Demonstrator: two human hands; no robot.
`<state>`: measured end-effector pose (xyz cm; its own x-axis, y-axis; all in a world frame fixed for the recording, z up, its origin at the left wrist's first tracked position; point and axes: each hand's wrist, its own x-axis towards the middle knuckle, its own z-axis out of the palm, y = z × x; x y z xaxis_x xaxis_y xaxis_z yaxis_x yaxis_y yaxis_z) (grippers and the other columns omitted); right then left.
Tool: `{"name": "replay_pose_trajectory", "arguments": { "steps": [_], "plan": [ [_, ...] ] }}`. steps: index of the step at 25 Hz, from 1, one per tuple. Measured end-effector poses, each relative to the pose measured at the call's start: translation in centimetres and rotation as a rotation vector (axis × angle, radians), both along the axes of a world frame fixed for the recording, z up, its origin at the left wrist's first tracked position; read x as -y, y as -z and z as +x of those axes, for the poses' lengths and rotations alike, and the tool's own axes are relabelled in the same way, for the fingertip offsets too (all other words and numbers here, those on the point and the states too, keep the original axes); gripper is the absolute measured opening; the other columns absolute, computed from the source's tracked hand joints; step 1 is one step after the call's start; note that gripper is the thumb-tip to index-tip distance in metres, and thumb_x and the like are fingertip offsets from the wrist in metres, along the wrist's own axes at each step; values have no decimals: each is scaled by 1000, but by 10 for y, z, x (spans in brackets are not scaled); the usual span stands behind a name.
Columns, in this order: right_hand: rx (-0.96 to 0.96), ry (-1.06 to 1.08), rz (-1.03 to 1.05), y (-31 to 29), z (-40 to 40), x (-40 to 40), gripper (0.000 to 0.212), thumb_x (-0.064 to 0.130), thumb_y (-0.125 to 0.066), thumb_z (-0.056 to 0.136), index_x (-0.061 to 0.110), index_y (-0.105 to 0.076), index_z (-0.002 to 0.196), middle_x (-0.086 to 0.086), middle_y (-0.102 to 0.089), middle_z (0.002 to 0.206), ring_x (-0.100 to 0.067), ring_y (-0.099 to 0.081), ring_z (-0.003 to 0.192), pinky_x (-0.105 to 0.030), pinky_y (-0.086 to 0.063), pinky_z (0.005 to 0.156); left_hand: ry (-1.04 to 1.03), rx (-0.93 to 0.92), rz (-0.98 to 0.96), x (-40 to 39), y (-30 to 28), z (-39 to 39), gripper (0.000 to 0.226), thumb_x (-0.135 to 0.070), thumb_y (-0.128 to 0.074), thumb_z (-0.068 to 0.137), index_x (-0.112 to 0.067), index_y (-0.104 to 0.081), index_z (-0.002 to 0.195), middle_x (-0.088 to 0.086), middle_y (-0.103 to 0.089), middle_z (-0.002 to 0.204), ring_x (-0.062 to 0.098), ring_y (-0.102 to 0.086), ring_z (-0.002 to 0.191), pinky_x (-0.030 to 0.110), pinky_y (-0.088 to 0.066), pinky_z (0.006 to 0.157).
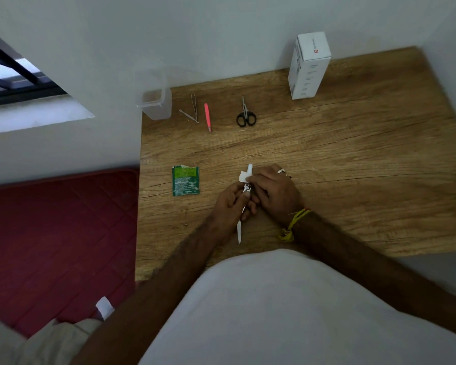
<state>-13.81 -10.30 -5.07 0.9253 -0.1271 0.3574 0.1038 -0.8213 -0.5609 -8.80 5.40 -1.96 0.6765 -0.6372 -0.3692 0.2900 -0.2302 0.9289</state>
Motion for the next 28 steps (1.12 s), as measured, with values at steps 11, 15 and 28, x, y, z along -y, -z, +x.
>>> {"name": "replay_pose_trajectory", "arguments": {
  "steps": [11, 15, 28],
  "plan": [
    [5, -30, 17, 1, -7, 1, 29, 17, -48, 93, 7, -73, 106, -10, -68, 106, -25, -55, 101, -31, -40, 88, 5, 20, 5, 0, -2, -1, 24, -3, -38, 106, 12, -51, 120, 5, -64, 74, 2, -51, 47, 16, -40, 47],
    [34, -86, -13, 5, -8, 4, 30, 14, -48, 93, 6, -73, 107, -10, -68, 102, -22, -53, 95, -30, -38, 86, 17, 15, 22, 0, -2, -2, 24, -3, -38, 106, 10, -51, 122, 5, -64, 75, 3, -51, 47, 17, -41, 48],
    [13, -68, -46, 3, -9, 1, 31, 16, -46, 94, 5, -72, 108, -12, -68, 104, -28, -60, 96, -36, -45, 86, 7, -26, -19, 1, 3, 2, 25, -5, -39, 106, 8, -50, 124, 11, -66, 78, 9, -55, 51, 19, -44, 50]
  ]
}}
